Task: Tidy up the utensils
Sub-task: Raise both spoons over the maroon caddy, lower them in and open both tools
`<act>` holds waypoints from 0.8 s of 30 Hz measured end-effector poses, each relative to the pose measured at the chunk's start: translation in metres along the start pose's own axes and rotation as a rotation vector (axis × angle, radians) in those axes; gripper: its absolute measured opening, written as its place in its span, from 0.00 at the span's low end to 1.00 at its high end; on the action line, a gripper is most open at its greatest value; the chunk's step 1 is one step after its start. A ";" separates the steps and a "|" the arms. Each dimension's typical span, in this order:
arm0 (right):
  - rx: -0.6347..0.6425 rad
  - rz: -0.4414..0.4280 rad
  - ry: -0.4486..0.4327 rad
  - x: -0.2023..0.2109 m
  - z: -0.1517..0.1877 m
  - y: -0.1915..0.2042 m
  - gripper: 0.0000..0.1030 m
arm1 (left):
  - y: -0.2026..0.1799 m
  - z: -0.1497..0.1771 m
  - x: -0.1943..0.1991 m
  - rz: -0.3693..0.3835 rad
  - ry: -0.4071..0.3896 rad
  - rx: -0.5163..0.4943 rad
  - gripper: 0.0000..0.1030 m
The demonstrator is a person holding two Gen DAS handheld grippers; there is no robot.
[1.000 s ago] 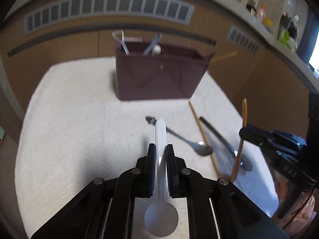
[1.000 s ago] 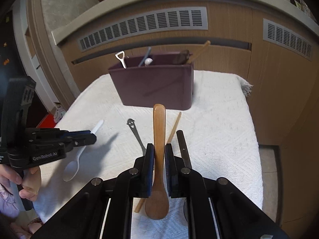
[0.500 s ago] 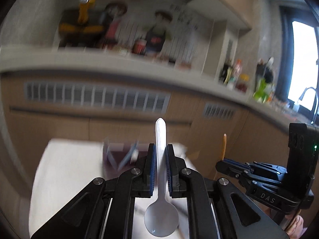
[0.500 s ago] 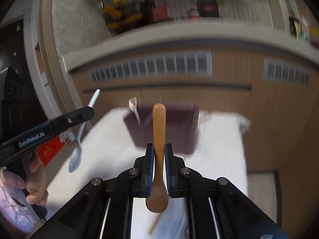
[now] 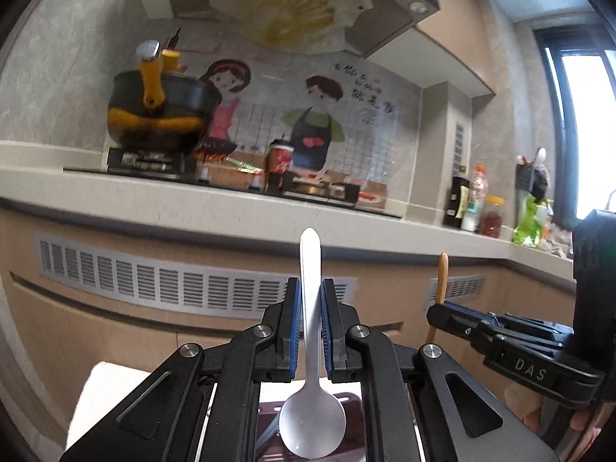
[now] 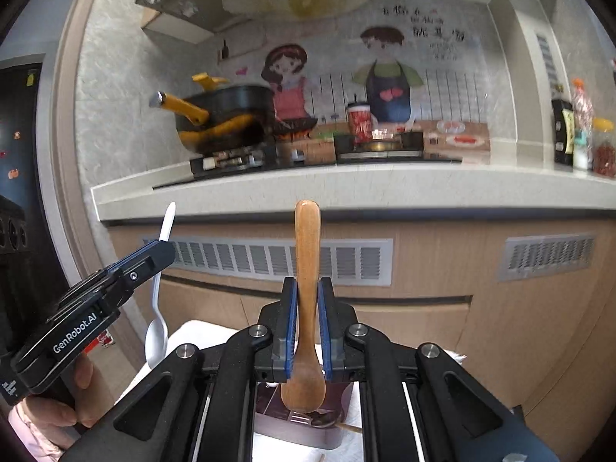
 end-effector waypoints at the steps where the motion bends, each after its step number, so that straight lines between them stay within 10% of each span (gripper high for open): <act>1: -0.001 0.000 0.011 -0.007 0.003 -0.002 0.10 | 0.003 0.005 -0.006 -0.004 0.004 0.000 0.10; 15: 0.075 0.069 0.148 -0.092 0.052 0.002 0.11 | 0.035 0.099 -0.095 -0.033 0.165 0.037 0.14; 19: 0.071 0.042 0.209 -0.099 0.071 0.002 0.37 | 0.044 0.119 -0.085 -0.043 0.225 0.065 0.47; 24: 0.056 0.055 0.190 -0.076 0.082 -0.003 0.45 | 0.063 0.130 -0.051 -0.099 0.274 0.137 0.50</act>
Point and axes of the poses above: each gripper's, at about its wrist camera, not at the fingertips, and x roughly against the way its jaws point, y to its left, z to its underside, the point moved 10 cm from there along -x, roughly the way its jaws point, and after that the axes turned 12 degrees about y, right-handed, at the moved point
